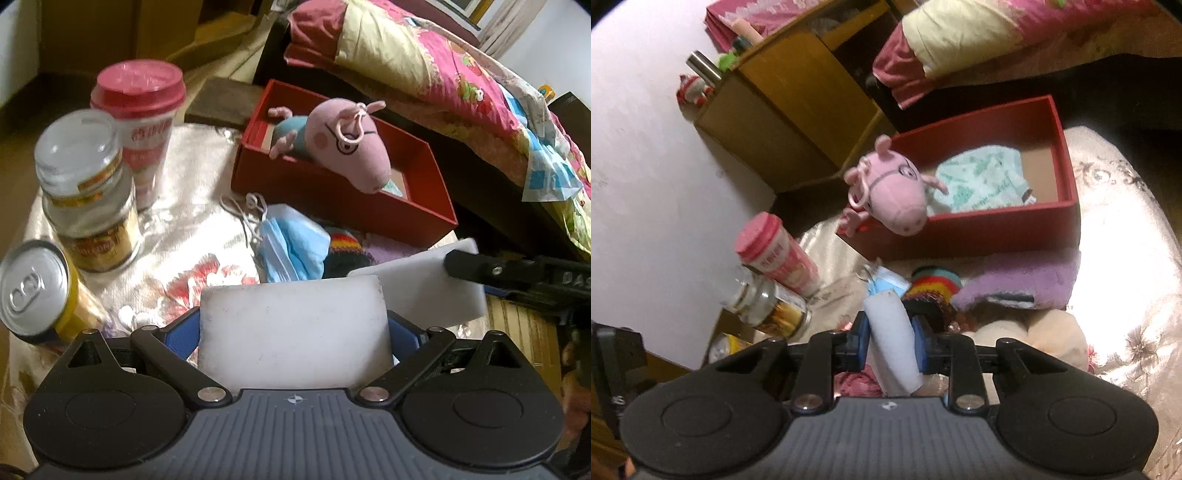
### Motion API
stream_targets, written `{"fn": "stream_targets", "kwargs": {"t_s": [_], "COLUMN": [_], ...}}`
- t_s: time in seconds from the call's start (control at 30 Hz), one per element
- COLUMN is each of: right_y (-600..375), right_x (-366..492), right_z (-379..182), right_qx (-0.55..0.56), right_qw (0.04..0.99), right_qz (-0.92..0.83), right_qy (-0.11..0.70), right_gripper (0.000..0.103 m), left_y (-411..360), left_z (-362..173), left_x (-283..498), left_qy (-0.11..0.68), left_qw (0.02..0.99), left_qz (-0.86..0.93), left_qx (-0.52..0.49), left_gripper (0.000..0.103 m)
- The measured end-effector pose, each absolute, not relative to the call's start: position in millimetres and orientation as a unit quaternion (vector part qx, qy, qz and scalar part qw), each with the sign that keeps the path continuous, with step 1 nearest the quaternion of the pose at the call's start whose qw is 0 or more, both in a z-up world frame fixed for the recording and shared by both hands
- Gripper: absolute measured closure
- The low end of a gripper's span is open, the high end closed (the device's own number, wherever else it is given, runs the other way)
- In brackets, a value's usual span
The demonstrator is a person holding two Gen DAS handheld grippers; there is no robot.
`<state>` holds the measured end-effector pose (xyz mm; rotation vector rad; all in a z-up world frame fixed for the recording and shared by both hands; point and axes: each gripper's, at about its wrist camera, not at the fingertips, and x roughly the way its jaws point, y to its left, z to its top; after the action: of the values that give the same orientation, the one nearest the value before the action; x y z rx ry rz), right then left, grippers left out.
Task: Organize soft objects
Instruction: 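Carry both white foam blocks to the red box and open both tools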
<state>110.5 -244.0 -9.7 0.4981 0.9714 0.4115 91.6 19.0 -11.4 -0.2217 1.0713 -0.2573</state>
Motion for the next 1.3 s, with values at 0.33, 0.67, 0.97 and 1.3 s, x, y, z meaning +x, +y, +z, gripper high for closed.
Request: {"fn": "stream_targets", "kwargs": {"t_s": [0.33,0.67,0.97,1.3], "right_y": [-257.3,-263.2,-265.1,-273.3], "right_x": [103.2,97.2,90.9,99.8], "right_z": [22.3,48.8,62.4,75.1], "right_qx": [0.261,0.273,0.281,0.291], "right_qw": [0.856,0.875,0.885,0.893], "right_qz": [0.191,0.187,0.186,0.178], "right_qy": [0.403,0.354,0.32,0.291], "right_gripper": [0.1,0.1,0.1,0.1], "left_y": [9.6,0.1,-4.9,-17.0], "left_z": [17.5,40.2,51.3,63.3], "left_x": [86.6,88.3,96.0,121.7], "left_qy": [0.454,0.405,0.386,0.365], "left_qw": [0.88,0.906,0.915,0.924], "left_qz": [-0.122,-0.114,-0.113,-0.114], "left_qx": [-0.068,-0.041,-0.028,-0.019], "left_gripper": [0.009,0.009,0.009,0.009]}}
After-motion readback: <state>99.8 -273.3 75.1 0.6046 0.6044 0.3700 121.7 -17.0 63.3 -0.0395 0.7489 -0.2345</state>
